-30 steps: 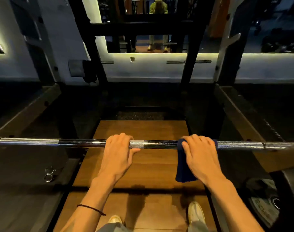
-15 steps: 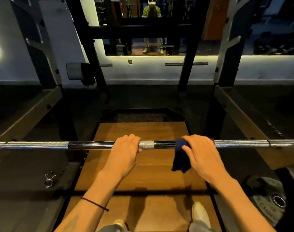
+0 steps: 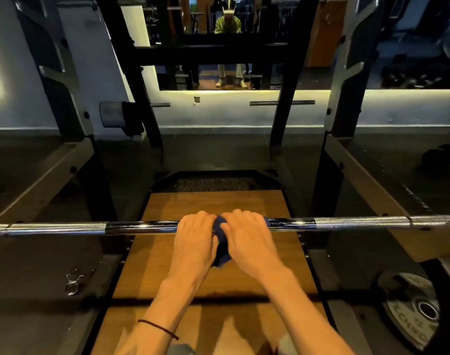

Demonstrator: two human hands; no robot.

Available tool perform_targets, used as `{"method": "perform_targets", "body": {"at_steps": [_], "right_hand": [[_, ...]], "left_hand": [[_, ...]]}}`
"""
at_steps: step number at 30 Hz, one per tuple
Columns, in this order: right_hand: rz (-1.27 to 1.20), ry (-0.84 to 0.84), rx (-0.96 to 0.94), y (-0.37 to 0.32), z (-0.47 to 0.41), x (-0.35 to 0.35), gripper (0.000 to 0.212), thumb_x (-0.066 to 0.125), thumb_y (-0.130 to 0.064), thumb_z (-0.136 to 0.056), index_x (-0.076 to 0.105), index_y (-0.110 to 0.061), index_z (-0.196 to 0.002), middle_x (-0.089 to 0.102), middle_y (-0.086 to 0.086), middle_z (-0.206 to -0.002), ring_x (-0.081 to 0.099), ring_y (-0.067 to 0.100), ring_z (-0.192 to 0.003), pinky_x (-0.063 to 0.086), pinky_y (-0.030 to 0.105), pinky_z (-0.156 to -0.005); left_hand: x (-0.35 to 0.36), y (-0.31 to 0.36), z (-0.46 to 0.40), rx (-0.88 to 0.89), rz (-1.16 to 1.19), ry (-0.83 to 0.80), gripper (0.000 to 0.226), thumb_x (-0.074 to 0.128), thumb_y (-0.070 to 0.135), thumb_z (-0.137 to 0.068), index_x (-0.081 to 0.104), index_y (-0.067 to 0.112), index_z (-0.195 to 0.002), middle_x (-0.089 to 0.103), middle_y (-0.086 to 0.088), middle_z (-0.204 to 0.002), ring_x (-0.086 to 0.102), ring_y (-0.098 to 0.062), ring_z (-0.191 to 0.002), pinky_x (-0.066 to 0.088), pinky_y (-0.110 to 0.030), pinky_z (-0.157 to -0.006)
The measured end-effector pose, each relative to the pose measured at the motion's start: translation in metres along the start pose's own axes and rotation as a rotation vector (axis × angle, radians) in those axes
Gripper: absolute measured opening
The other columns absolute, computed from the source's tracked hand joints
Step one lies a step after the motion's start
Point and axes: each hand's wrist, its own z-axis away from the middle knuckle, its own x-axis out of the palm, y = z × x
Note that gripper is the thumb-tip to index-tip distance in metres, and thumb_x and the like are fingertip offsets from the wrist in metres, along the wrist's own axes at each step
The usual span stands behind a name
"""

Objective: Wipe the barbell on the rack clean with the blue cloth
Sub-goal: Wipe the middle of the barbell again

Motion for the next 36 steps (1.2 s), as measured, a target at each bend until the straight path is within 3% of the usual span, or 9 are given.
{"method": "perform_targets", "body": {"at_steps": [3,7,12,15,18,20,26,30,36], "right_hand": [[0.110,0.040,0.029,0.056,0.016,-0.008,0.016,0.054,-0.029,-0.091,0.065,-0.025,-0.080,0.058,-0.005,-0.074,0.058,0.022,-0.066,0.036,0.034,-0.060],[-0.015,0.138,0.169,0.135,0.051,-0.018,0.035,0.035,-0.035,-0.101,0.067,-0.021,-0.102,0.059,-0.004,-0.086,0.057,0.022,-0.080,0.040,0.040,-0.079],[-0.034,0.181,0.227,0.133,0.046,-0.014,0.039,0.030,-0.038,-0.101,0.065,-0.022,-0.096,0.054,-0.009,-0.084,0.054,0.023,-0.077,0.032,0.036,-0.080],[-0.021,0.179,0.276,0.123,0.043,-0.012,0.039,0.030,-0.036,-0.101,0.065,-0.021,-0.093,0.057,-0.005,-0.082,0.055,0.025,-0.076,0.036,0.041,-0.081],[-0.038,0.154,0.252,0.094,0.033,-0.016,0.040,0.028,-0.036,-0.100,0.063,-0.021,-0.088,0.059,-0.002,-0.081,0.054,0.026,-0.073,0.035,0.041,-0.076],[0.026,0.023,0.225,0.060,0.017,-0.019,0.036,0.025,-0.037,-0.102,0.056,-0.025,-0.085,0.057,-0.003,-0.082,0.051,0.023,-0.073,0.032,0.038,-0.074],[0.061,-0.046,0.057,-0.001,-0.004,0.001,0.025,0.035,-0.035,-0.105,0.056,-0.026,-0.096,0.059,-0.004,-0.093,0.053,0.019,-0.083,0.035,0.037,-0.075],[0.134,0.011,-0.020,0.060,0.017,-0.008,0.033,0.035,-0.029,-0.100,0.065,-0.024,-0.088,0.062,-0.002,-0.080,0.059,0.026,-0.070,0.046,0.043,-0.063],[0.232,0.171,0.192,0.132,0.052,-0.033,0.033,0.037,-0.026,-0.096,0.061,-0.020,-0.073,0.057,0.004,-0.066,0.057,0.033,-0.058,0.046,0.046,-0.057]], "left_hand": [[-0.012,-0.008,-0.013,0.006,-0.057,-0.169,0.035,0.052,0.051,-0.094,0.063,0.021,-0.109,0.060,0.004,-0.096,0.057,-0.017,-0.086,0.047,-0.035,-0.080],[-0.027,-0.015,-0.041,-0.053,0.003,-0.440,0.032,0.048,0.055,-0.097,0.056,0.025,-0.107,0.056,0.007,-0.102,0.058,-0.015,-0.092,0.048,-0.034,-0.080],[-0.030,-0.021,-0.071,-0.182,0.092,-0.859,0.035,0.046,0.056,-0.098,0.050,0.024,-0.111,0.058,0.002,-0.107,0.055,-0.013,-0.090,0.044,-0.030,-0.076],[-0.030,-0.015,-0.075,-0.197,0.074,-0.936,0.044,0.039,0.052,-0.102,0.054,0.020,-0.128,0.061,0.001,-0.110,0.056,-0.016,-0.096,0.045,-0.032,-0.085],[-0.027,-0.013,-0.063,-0.106,-0.026,-0.770,0.041,0.038,0.051,-0.103,0.058,0.021,-0.122,0.069,0.000,-0.109,0.062,-0.020,-0.098,0.047,-0.036,-0.085],[-0.024,-0.016,-0.050,-0.030,-0.105,-0.599,0.039,0.039,0.051,-0.102,0.059,0.023,-0.120,0.068,0.001,-0.110,0.063,-0.020,-0.101,0.046,-0.039,-0.089],[-0.006,-0.013,-0.002,-0.001,0.094,-0.117,0.017,0.059,0.035,-0.092,0.060,0.031,-0.109,0.053,0.018,-0.092,0.051,-0.009,-0.085,0.028,-0.028,-0.079],[-0.006,-0.015,0.002,0.004,0.087,-0.106,0.045,0.075,0.009,-0.077,0.059,0.032,-0.113,0.059,0.016,-0.101,0.052,-0.006,-0.093,0.027,-0.022,-0.084],[0.008,-0.016,0.011,0.063,0.062,0.065,0.055,0.078,-0.002,-0.071,0.065,0.019,-0.119,0.065,0.006,-0.114,0.055,-0.010,-0.108,0.025,-0.021,-0.098]]}}
